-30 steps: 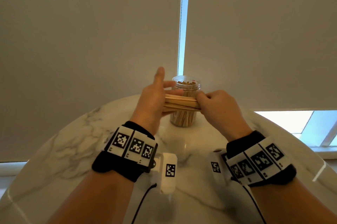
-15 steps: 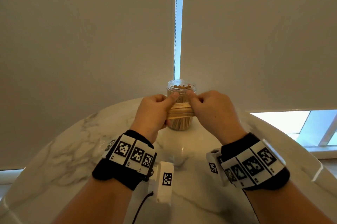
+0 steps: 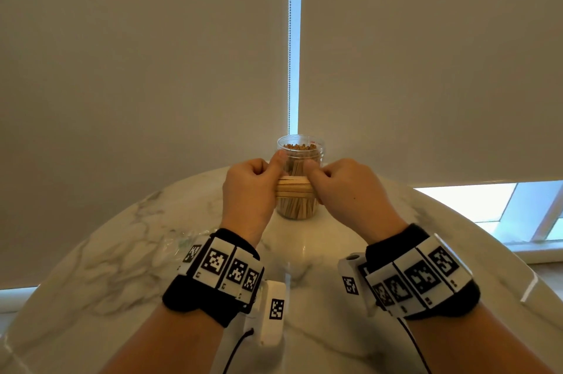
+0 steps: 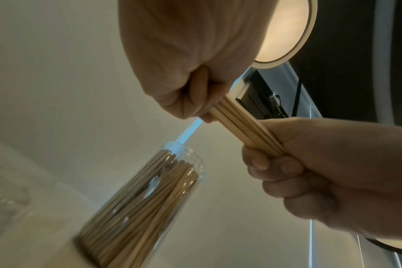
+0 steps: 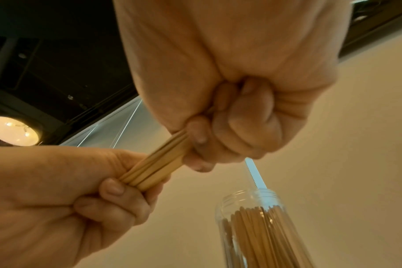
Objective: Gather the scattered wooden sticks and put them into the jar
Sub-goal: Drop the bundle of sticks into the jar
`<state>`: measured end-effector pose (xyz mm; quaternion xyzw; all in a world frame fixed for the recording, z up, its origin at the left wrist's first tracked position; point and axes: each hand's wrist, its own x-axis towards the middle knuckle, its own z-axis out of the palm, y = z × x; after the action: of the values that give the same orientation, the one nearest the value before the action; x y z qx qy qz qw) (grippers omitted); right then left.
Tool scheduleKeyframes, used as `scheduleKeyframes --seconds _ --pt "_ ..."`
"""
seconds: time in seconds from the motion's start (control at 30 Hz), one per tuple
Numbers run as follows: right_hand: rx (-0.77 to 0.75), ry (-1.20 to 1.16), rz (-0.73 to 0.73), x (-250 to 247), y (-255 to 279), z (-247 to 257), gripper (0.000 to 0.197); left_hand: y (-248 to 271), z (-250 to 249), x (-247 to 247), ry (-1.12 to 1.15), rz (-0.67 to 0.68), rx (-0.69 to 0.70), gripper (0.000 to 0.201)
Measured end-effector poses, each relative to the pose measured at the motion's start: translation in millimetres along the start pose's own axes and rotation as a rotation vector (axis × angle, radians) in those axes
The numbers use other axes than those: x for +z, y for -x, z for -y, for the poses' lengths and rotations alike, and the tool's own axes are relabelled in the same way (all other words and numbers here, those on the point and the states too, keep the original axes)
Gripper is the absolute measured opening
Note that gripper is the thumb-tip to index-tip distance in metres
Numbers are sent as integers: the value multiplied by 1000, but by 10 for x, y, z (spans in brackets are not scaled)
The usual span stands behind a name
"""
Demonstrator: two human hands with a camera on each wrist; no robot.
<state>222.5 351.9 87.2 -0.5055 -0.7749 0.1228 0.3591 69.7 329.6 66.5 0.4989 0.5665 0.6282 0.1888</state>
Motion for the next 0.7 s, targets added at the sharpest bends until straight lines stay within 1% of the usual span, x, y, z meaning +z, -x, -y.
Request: scheduleKeyframes --seconds 0.07,0.13,0.17,0.23,0.27,0.3,0.37,0.4,0.43,0.47,0.53,0.6,0.67,0.7 --pt "37 29 -13 -20 -30 -84 60 39 -31 35 84 98 -80 53" --pt "77 38 -29 -81 -68 -189 56 7 -56 49 146 155 -208 58" --pt "99 30 -54 -132 -92 -239 55 -39 -69 44 157 152 -255 52" --pt "142 31 -132 -261 -157 -323 55 -187 -52 29 113 137 -262 29" --pt "162 41 -173 -331 -206 -355 55 -286 -16 37 27 178 -245 38" --pt "180 54 -212 -398 -270 -368 56 -388 15 50 -84 246 -222 59" --pt "189 98 -270 -497 -485 -367 57 -600 64 121 -319 353 -193 107" --pt "184 133 -281 -532 -631 -346 56 -688 75 171 -376 379 -190 128" --pt "178 174 -278 -552 -789 -318 55 -777 97 233 -386 391 -191 144" --pt "176 224 -260 -565 -950 -281 52 -852 119 298 -366 395 -191 155" --pt "162 345 -182 -560 -1240 -206 45 -936 152 430 -274 387 -190 170" --pt "138 463 -78 -521 -1466 -137 39 -980 245 552 -126 383 -210 179" --pt "115 582 38 -464 -1631 -74 36 -995 372 637 10 372 -212 180" --pt "98 644 93 -434 -1688 -44 36 -993 425 663 51 361 -198 175"
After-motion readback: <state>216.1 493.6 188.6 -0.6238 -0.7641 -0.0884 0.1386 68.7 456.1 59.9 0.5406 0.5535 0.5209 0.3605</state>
